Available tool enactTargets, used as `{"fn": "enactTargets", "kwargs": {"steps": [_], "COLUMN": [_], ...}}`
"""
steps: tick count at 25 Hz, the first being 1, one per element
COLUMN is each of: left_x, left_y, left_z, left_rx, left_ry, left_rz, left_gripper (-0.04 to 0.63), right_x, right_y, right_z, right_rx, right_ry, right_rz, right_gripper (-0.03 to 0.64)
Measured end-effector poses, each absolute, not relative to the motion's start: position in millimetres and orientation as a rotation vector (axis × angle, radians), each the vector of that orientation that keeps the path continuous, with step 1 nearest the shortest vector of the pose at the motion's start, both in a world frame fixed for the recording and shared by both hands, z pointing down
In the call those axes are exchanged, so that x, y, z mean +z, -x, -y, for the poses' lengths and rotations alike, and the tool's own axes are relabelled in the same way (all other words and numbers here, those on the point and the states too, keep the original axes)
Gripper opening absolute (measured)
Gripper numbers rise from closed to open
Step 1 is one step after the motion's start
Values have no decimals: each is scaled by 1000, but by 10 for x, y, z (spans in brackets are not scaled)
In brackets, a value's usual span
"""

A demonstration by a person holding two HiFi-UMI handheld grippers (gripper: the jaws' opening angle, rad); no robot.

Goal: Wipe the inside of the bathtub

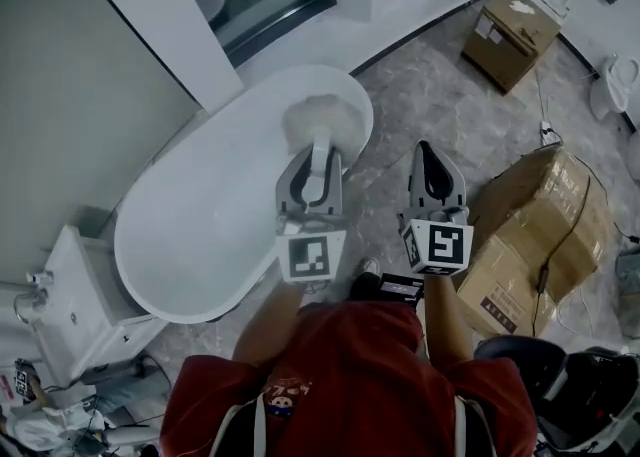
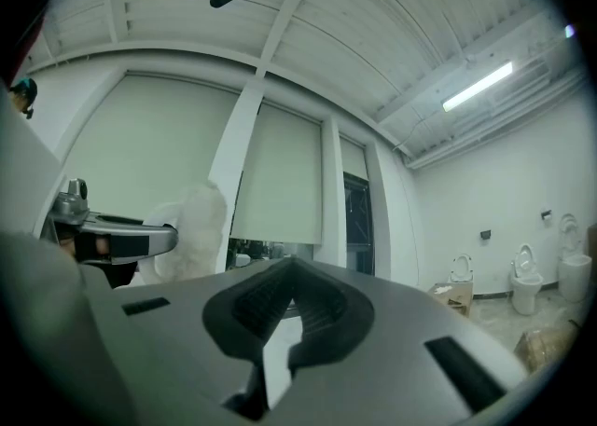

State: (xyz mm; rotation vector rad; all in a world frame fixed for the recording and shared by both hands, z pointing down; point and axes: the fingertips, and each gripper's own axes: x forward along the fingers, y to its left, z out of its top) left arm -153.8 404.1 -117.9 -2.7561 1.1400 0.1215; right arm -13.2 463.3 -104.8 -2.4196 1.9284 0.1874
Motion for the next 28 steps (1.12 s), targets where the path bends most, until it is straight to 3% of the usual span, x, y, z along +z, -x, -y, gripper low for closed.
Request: {"fn": "enactTargets", "kwargs": {"steps": [9, 28], "left_x": [-1078, -285], "left_y": [837, 354], "left_z": [-3656, -2064], "left_rx": [55, -140], "left_ry": [2761, 2850], "left_rz": [-1175, -1219], "left_gripper": [91, 91], "right_x": [-1016, -546], "right_y": [-646, -1081], "right_z": [-4248, -2647], "right_rx": [182, 122], "right_ry": [2395, 2386], "right_rz": [-1937, -2082], "right_gripper": [12, 12]}}
